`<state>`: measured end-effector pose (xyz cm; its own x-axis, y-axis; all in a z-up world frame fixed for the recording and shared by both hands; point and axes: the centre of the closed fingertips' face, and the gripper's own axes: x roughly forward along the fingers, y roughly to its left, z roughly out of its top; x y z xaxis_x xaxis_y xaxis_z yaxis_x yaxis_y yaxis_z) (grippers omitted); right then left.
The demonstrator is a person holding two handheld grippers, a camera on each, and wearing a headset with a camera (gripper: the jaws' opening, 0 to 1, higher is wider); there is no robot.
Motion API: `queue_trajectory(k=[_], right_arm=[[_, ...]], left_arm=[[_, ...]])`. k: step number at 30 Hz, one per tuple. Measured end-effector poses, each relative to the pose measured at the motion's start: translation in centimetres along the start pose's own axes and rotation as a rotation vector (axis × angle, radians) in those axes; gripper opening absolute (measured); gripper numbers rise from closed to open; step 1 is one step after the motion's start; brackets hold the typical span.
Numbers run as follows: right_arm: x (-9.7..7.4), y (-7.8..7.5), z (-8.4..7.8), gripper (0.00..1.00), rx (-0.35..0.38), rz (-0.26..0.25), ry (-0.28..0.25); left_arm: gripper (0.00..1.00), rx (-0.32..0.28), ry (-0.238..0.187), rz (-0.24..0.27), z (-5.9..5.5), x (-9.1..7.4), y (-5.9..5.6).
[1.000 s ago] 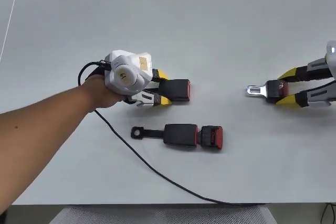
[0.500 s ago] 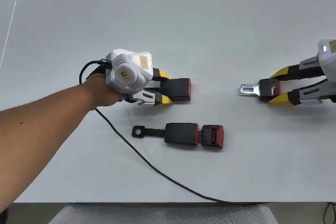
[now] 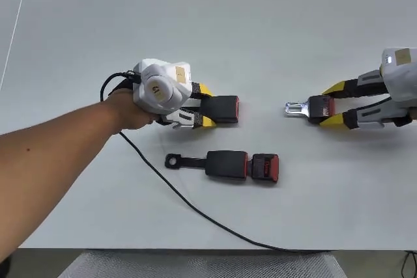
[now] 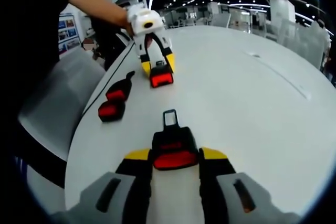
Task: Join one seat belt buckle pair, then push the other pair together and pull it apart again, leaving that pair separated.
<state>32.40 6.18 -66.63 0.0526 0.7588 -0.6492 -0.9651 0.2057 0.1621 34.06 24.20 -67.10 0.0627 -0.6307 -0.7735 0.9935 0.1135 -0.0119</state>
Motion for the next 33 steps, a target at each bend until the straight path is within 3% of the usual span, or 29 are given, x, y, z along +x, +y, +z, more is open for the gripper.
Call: queue_trajectory(k=[19,25,33], right_arm=[[3.7,-0.2,3.0,0.34,-0.008,0.016,-0.055],[5.2,0.6,4.5,0.34,-0.030,0.027,-0.090],[6.1,1.4,5.2,0.34,-0.032,0.032,-0.084]], left_arm=[[0.35,0.011,0.009,-0.008,0.1,0.1,-0.1],[0.35,0.010,0.010,-0.007,0.2,0.1,-0.2],[0.35,0.009,0.014,-0.006,0.2,0.1,-0.2]])
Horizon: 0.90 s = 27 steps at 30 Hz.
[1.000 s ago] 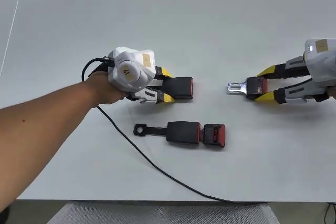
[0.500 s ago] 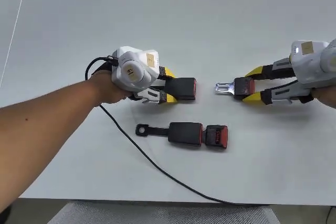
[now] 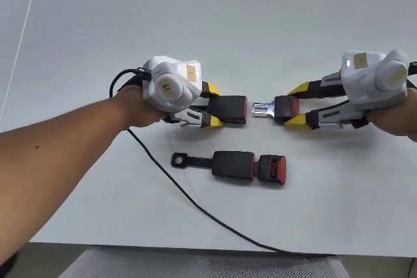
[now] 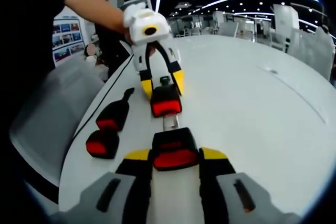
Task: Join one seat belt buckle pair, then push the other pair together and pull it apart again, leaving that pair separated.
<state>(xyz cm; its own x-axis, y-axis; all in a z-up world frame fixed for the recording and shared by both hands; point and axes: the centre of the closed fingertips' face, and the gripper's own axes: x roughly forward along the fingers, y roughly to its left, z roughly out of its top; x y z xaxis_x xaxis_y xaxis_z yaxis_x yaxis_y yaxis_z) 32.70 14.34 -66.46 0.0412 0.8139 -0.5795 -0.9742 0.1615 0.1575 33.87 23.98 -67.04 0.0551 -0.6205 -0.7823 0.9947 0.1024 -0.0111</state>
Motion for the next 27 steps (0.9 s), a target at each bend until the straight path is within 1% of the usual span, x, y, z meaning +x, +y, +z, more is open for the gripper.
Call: queue_trajectory(k=[6,13,15,17,22,27], right_arm=[[0.6,0.4,0.5,0.34,-0.010,0.001,0.009],[1.6,0.8,1.1,0.34,0.001,0.000,0.005],[1.2,0.7,0.9,0.34,0.004,0.002,0.013],[1.1,0.6,0.8,0.34,0.004,0.003,0.018],[1.3,0.4,0.9,0.33,0.018,0.010,0.037],[1.5,0.3,1.0,0.33,0.029,0.012,0.044]], left_arm=[[0.35,-0.001,0.005,-0.001,0.0,0.0,-0.1],[0.35,0.002,0.006,0.000,0.1,-0.1,-0.1],[0.35,0.002,0.008,0.001,0.1,-0.1,-0.1],[0.35,0.003,0.007,0.000,0.1,0.0,-0.1],[0.34,0.000,0.008,-0.001,0.1,0.0,-0.1],[0.34,0.000,0.014,-0.004,0.0,0.0,-0.1]])
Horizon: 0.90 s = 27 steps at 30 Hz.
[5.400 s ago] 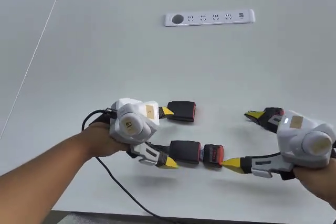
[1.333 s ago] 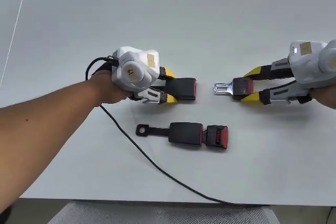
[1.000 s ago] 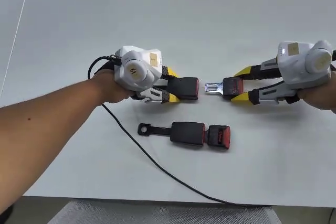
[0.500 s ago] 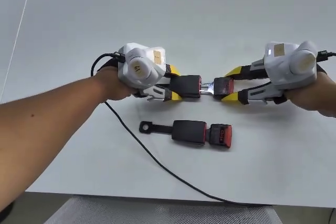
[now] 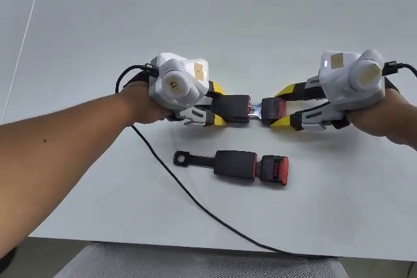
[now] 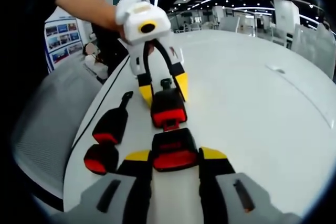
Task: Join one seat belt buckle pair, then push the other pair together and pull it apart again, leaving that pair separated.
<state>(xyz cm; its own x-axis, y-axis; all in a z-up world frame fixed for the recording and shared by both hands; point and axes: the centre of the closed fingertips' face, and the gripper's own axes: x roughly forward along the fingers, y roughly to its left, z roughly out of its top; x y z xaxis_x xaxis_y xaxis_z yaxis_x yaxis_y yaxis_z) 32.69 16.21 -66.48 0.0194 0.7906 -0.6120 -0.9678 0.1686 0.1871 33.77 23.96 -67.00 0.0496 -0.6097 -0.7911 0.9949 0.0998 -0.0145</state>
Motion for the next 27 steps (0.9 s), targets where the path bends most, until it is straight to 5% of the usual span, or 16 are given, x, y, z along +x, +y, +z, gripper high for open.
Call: queue_trajectory(k=[27], right_arm=[[1.6,-0.4,1.2,0.33,0.033,-0.027,0.036]], left_arm=[[0.33,0.017,0.022,-0.018,0.1,0.2,-0.2]])
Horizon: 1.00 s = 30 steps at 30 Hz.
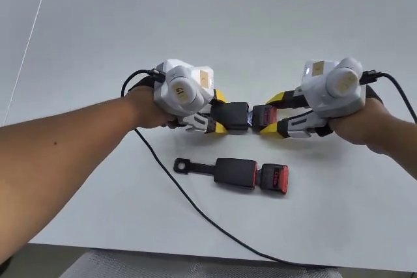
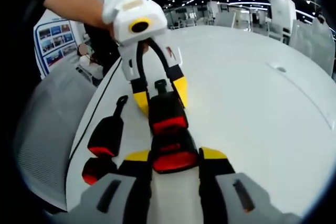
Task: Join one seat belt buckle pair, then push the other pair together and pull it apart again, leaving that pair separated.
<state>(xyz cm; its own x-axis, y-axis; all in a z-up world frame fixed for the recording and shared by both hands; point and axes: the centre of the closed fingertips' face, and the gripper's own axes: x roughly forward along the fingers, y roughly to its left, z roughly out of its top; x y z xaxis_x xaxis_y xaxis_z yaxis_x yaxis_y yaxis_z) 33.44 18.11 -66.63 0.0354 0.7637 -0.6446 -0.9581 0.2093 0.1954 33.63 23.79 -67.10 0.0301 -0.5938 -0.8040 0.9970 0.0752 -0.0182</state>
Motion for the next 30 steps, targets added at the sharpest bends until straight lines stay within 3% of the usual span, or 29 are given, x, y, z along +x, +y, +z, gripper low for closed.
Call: queue_trajectory(k=[30], right_arm=[[0.23,0.21,0.14,0.33,-0.016,-0.009,0.016]], left_arm=[[0.34,0.016,0.008,-0.009,-0.01,-0.14,-0.02]])
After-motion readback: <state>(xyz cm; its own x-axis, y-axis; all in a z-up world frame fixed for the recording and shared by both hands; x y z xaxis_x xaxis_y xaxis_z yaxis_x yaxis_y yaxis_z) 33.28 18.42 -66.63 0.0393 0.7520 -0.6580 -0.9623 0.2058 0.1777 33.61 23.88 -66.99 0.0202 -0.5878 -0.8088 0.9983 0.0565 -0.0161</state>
